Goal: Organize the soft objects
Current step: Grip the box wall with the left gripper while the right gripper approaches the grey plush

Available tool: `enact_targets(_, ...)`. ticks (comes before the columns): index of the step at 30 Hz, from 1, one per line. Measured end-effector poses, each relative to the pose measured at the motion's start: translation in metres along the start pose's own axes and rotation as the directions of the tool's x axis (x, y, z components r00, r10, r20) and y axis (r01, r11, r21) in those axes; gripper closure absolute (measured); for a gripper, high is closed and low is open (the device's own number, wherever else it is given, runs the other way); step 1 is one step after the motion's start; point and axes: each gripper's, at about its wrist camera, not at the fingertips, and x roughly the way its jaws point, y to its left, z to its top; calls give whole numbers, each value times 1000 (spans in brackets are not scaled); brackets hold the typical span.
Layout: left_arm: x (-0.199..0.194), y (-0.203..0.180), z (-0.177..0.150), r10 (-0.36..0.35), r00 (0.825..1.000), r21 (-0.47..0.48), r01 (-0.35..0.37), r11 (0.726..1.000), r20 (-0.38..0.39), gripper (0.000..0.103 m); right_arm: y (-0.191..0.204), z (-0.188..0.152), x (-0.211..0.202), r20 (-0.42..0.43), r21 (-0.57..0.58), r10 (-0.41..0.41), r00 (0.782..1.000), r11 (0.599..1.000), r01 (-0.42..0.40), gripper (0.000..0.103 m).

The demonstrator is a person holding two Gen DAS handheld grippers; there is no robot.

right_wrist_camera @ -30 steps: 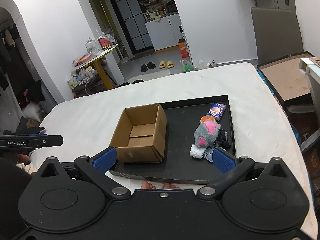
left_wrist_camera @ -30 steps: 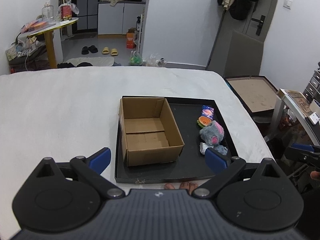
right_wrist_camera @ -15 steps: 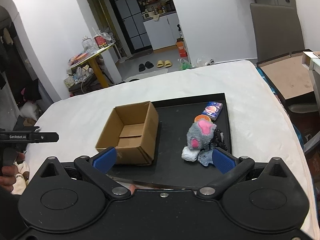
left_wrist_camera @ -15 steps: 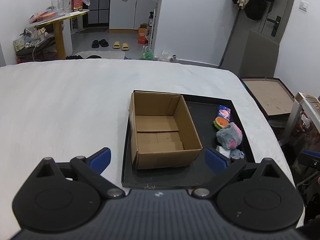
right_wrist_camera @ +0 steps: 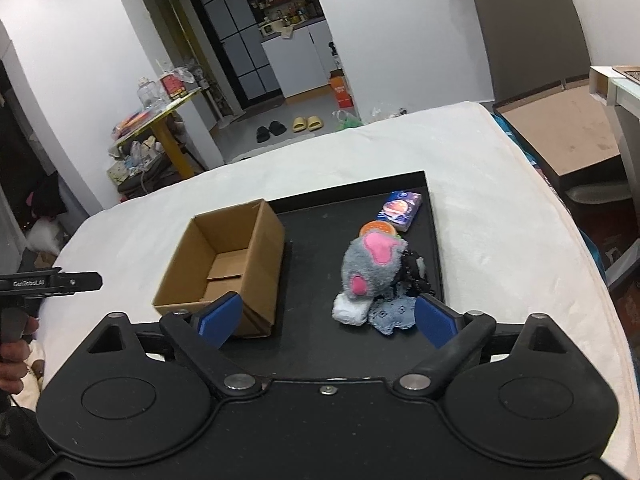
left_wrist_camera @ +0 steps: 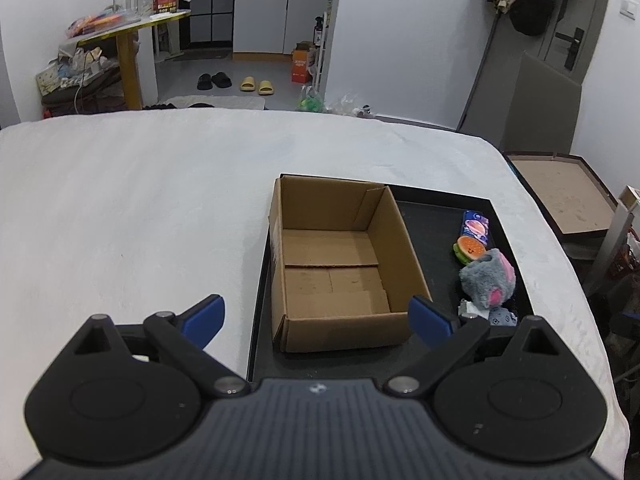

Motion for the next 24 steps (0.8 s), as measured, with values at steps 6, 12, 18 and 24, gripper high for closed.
enact_targets(6,21,4,0,14,1000,-22,-14,1000,-13,6,-9,-1,20,-34,9,1,999,1000,0,17)
enact_targets(12,44,10,0,25,999,-35,-26,999,-28,12,-14,1,43,-61,9,-14,998,1000,15,19)
enact_targets(18,71,13,-1,24,998,-37,-26,999,-54,25,-15,8,66,-87,-16,-37,996,999,36,19)
enact_targets(24,95,22,-3,24,997,-72,-29,997,-74,37,-15,13,95,-110,-33,-49,993,998,46,19)
